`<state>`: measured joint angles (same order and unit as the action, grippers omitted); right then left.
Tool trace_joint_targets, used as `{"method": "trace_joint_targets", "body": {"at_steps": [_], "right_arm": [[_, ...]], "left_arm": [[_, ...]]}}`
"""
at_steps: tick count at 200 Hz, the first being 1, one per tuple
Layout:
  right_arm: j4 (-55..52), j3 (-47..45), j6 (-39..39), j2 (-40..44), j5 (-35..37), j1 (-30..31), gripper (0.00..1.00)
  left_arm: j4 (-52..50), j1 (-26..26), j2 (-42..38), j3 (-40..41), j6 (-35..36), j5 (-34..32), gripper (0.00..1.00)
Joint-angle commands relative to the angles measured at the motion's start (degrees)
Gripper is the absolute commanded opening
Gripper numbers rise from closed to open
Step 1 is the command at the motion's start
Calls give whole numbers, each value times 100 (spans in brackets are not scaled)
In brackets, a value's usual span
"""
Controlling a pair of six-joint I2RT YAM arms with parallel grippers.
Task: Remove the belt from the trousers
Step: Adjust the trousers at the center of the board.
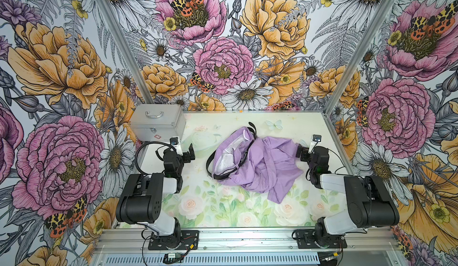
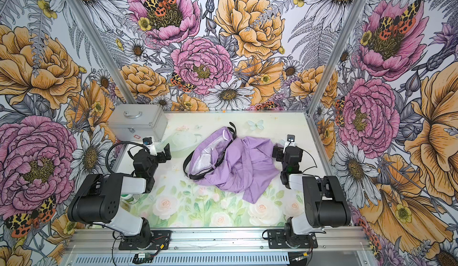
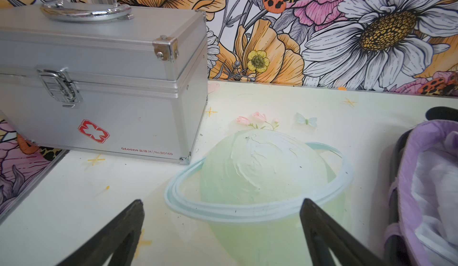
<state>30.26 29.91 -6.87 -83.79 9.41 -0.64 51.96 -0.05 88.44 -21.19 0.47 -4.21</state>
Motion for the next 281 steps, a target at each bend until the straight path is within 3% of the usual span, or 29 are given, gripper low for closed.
{"method": "trace_joint_targets", "body": {"at_steps": [1,24,44,51,57,65,71,83,103,123,141,166,182,197,216,238,264,281], "right_arm": [[-2625,1268,-491,518,179,64,100],[-3109,1498,-539,992,88,286,100],[-3105,1406,-509,1534,-267,615,97],[-3105,1366,-547,1658,-350,774,97],[-3097,1343,-576,1743,-429,910,97],[-3096,1311,-619,1821,-502,1112,97],[-3104,1289,-666,1853,-509,1290,99],[-3081,1223,-710,1881,-462,1642,100],[-2962,1062,-659,1773,-197,2214,100],[-2914,1085,-730,1434,-185,2619,100],[-3033,1288,-914,1157,-127,2914,100],[-3061,1422,-1094,958,-96,3245,94],[-3070,1398,-1127,855,-221,3395,83],[-3061,1342,-1175,746,-312,3536,71],[-3053,1278,-1214,531,-387,3681,62],[-3029,1252,-1341,268,-452,3780,61],[-2902,1218,-1608,42,-452,3835,59],[-2835,1229,-1736,-144,-462,3844,59]], "left_arm": [[-90,-437,-614,71,237,-1300,99],[-1380,-893,-1645,-224,290,-2195,99],[-3158,-798,-2425,-725,-1061,-2326,99],[-3605,-514,-2610,-796,-1889,-1909,99],[-3800,-176,-2760,-794,-2418,-1105,99],[-3791,174,-2919,-704,-2746,151,99],[-3777,252,-3023,-656,-2809,669,99],[-3958,-1,-3246,-615,-2593,1068,99],[-5029,-1420,-3336,-968,-1657,188,98],[-6202,-3003,-2473,-1895,-670,-541,99],[-6718,-3734,-1637,-2487,-103,-530,91],[-6726,-3787,-1095,-2739,432,309,66],[-7084,-3825,-692,-3105,1002,511,47],[-7430,-3817,-353,-3462,1358,497,39],[-7587,-3757,-61,-3632,1606,566,38],[-7804,-3756,268,-3773,1635,665,40],[-7812,-3812,417,-3736,1525,825,53],[-7820,-3790,705,-3826,1323,664,56]]}}
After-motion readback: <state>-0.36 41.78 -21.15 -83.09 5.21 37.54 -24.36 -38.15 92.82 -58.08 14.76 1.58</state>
